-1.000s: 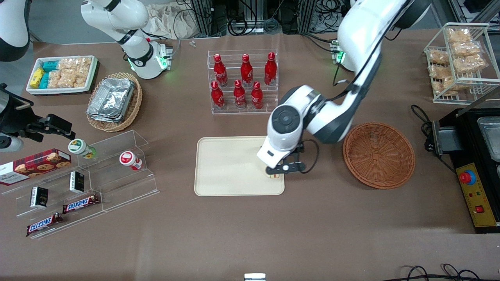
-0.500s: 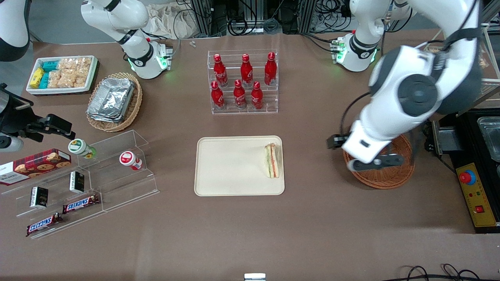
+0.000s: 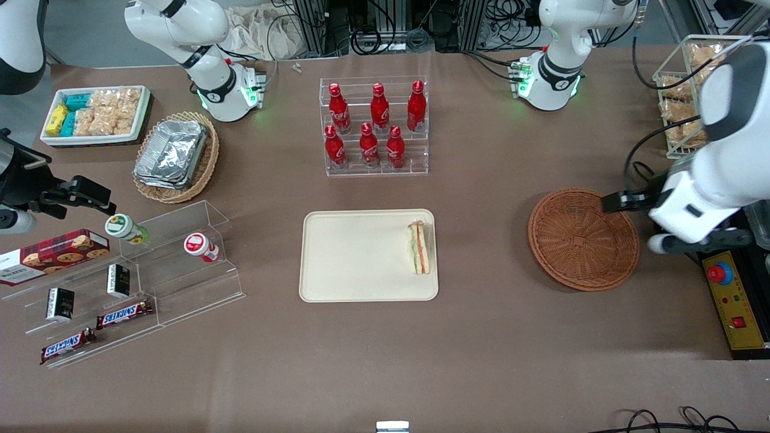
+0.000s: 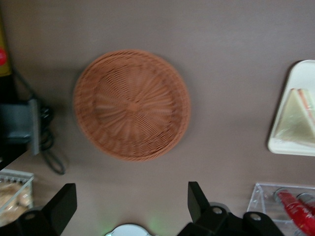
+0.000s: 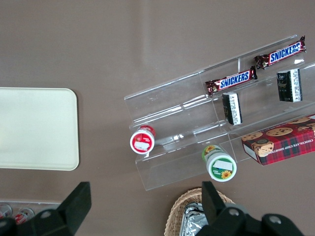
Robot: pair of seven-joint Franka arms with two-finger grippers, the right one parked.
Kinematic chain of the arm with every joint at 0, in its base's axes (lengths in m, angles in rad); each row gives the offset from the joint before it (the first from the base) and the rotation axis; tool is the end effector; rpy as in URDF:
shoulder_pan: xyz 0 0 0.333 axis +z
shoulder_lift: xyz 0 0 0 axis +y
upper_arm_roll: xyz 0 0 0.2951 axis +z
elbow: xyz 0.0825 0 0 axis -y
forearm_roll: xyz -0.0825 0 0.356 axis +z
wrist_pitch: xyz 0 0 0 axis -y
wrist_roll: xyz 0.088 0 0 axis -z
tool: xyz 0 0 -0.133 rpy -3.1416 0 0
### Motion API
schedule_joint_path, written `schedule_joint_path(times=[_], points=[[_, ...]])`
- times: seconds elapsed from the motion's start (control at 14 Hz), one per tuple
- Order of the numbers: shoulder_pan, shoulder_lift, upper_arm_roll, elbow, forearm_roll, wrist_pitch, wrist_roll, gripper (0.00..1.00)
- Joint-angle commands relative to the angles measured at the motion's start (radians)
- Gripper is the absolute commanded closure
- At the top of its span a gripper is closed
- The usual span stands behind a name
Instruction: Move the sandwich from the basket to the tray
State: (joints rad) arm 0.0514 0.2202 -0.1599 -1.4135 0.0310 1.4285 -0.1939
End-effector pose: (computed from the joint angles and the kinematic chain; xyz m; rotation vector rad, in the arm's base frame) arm 0.5621 -0.0482 0.5161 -3.0965 -0.1347 0.3122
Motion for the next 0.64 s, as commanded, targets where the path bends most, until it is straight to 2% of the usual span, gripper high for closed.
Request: schedule_joint_path(times=[0.0,0.21,0.57], points=[[-0.001,-0.094,0.063,-0.05,-0.022,-0.022,0.089,0.0],[-0.002,-0.153,0.123,-0.062,-0.054,-0.042,0.166,0.0],[-0.001,-0.216,0.14,-0.099,-0.051,-0.082,0.169,0.0]])
